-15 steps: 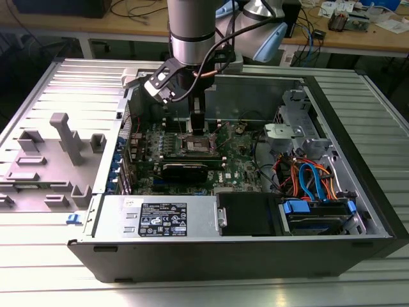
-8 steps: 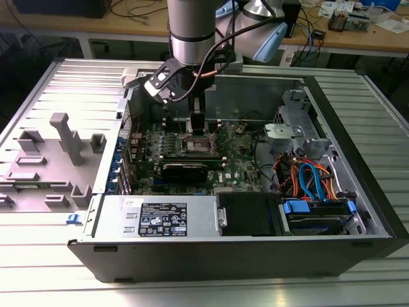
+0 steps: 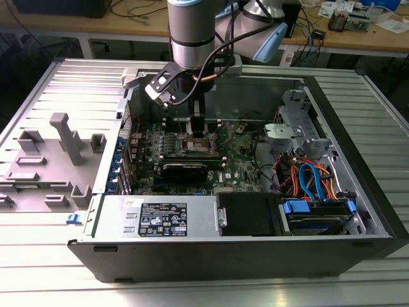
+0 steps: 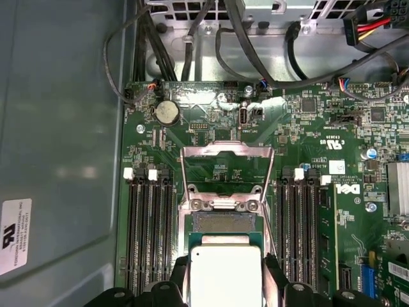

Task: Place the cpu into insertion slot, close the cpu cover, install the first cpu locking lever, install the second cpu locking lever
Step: 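Place the cpu into insertion slot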

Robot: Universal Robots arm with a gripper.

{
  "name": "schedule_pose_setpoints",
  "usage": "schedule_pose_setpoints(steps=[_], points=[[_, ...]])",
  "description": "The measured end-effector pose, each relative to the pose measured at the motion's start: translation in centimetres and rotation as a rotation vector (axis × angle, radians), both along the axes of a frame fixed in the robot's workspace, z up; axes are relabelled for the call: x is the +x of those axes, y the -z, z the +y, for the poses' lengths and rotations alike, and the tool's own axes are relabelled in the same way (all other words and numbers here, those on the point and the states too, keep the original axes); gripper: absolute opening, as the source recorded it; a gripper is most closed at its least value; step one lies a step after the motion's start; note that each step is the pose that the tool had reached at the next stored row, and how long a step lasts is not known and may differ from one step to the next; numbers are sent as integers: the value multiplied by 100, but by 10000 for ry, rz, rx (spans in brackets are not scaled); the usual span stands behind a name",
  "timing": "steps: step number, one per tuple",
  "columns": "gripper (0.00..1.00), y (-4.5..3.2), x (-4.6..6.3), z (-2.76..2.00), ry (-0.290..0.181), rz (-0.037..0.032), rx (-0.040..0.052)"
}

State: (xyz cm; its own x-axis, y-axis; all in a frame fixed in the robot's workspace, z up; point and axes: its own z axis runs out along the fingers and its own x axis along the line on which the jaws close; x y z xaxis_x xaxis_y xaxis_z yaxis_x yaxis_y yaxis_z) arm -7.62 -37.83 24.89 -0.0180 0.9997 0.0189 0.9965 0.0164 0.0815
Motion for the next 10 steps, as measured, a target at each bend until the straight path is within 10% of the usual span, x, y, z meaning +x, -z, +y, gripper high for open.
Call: schedule_pose_setpoints(steps=[10], points=[[54,14,0,0,1,1,-2]])
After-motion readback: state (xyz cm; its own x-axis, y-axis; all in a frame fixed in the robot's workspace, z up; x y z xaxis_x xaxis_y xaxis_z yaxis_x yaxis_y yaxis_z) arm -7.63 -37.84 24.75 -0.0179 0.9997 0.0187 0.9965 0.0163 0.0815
